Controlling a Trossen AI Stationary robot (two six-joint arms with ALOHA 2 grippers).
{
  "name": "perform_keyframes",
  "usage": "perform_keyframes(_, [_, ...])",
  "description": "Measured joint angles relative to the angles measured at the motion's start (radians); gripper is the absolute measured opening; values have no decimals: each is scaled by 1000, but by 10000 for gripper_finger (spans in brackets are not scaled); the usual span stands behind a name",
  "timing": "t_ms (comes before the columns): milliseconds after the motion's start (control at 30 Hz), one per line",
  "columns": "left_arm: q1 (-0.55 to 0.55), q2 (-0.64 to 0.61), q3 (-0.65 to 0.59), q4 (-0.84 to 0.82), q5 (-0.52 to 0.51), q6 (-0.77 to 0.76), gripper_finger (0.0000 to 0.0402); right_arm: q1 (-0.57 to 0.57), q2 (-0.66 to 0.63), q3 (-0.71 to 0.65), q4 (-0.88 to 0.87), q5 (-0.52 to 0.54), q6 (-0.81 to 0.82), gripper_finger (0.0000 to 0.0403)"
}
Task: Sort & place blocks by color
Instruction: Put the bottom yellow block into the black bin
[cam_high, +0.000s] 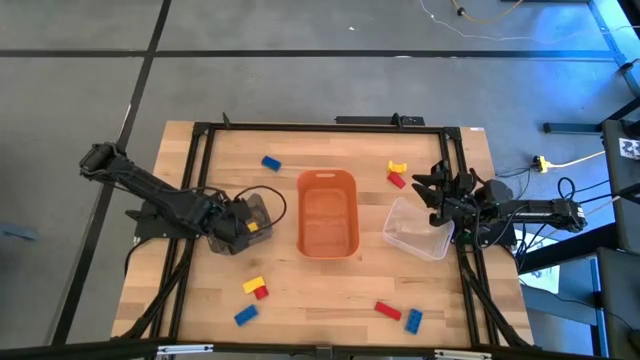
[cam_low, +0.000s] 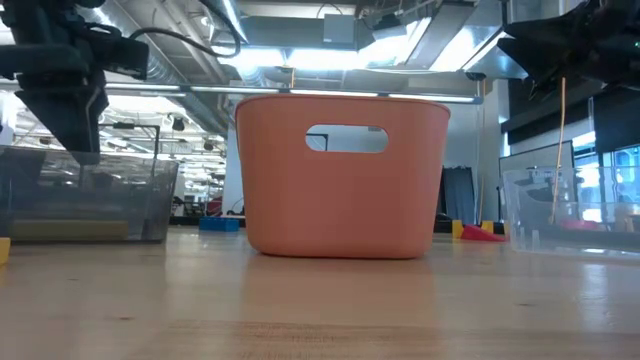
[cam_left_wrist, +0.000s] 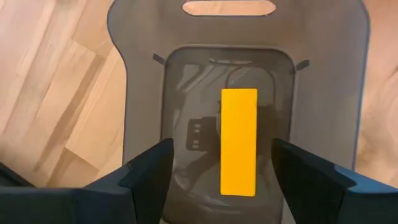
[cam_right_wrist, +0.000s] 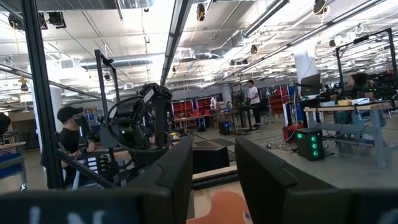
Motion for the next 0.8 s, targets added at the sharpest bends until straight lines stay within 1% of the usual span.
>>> perform_keyframes(167, [-9, 0, 0, 10, 24, 34, 258, 0, 0, 0, -1, 0, -2, 124])
perform_keyframes(300, [-38, 0, 0, 44, 13, 92, 258, 0, 0, 0, -6, 7, -35, 124])
perform_keyframes(400, [-52, -26, -1, 72, 7, 113, 258, 0, 0, 0, -5, 11, -47, 124])
perform_keyframes(467, [-66, -45, -1, 92, 3, 113, 258, 0, 0, 0, -5, 10, -24, 124])
perform_keyframes(667, [-130, -138, -1, 119, -4, 74, 258, 0, 0, 0, -31, 10, 0, 124])
perform_keyframes(800, [-137, -193, 7, 122, 51, -3, 259, 0, 0, 0, -31, 9, 34, 124])
